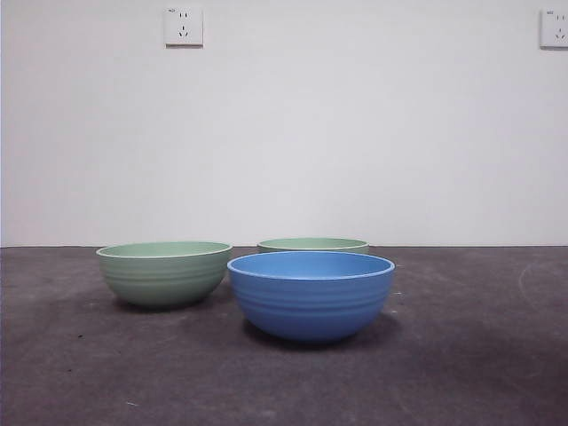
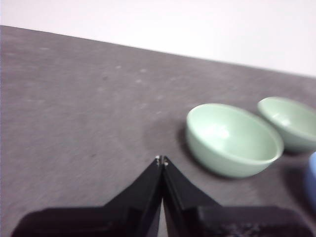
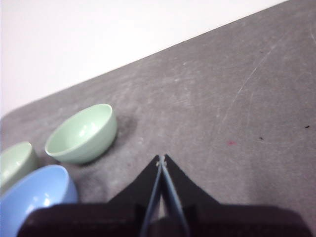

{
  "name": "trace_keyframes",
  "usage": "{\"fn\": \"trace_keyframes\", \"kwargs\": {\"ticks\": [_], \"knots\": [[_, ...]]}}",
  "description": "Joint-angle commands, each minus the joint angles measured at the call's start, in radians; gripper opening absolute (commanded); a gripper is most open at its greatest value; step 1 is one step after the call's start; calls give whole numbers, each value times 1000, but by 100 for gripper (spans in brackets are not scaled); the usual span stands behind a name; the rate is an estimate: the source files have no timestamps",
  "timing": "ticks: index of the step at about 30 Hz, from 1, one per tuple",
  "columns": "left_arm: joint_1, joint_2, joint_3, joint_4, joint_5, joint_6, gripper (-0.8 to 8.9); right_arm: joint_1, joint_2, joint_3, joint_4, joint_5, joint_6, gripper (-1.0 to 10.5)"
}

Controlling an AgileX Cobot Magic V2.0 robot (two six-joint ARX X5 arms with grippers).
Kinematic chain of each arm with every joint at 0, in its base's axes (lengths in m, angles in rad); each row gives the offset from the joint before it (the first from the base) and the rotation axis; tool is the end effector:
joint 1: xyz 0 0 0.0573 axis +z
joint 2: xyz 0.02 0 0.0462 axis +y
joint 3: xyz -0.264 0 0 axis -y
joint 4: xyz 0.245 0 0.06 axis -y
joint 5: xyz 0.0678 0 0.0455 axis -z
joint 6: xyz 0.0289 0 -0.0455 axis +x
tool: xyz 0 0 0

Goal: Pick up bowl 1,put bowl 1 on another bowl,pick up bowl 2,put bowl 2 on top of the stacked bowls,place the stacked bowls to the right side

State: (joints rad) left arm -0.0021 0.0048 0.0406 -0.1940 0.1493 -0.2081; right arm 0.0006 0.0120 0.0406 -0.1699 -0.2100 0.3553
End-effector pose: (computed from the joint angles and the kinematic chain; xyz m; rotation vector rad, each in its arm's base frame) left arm 0.0939 -0.0045 0.1583 -0.2189 0.1731 -0.1341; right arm 0.0943 0.0061 0.1601 0.3682 0.1767 0.1831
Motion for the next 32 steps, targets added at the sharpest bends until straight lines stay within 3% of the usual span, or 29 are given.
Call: {"fn": "trace_keyframes", "kwargs": {"ticks": [1, 8, 13, 19, 27, 32], "knots": [[3, -2, 55, 0, 16, -79, -8, 1, 19, 50, 12, -15, 48, -12], [3, 48, 208, -121, 80, -87, -8, 3, 154, 203, -23, -95, 41, -12], [3, 157, 327, -226, 192, -66, -8, 8, 301, 360, -146, -197, -63, -12], [3, 326, 489, -383, 354, 86, -8, 42, 485, 592, -416, -317, -249, -12], [2, 492, 670, -595, 507, 242, -8, 132, 656, 834, -739, -316, -428, -12], [1, 544, 748, -724, 559, 313, -8, 205, 711, 913, -875, -314, -489, -12]]}}
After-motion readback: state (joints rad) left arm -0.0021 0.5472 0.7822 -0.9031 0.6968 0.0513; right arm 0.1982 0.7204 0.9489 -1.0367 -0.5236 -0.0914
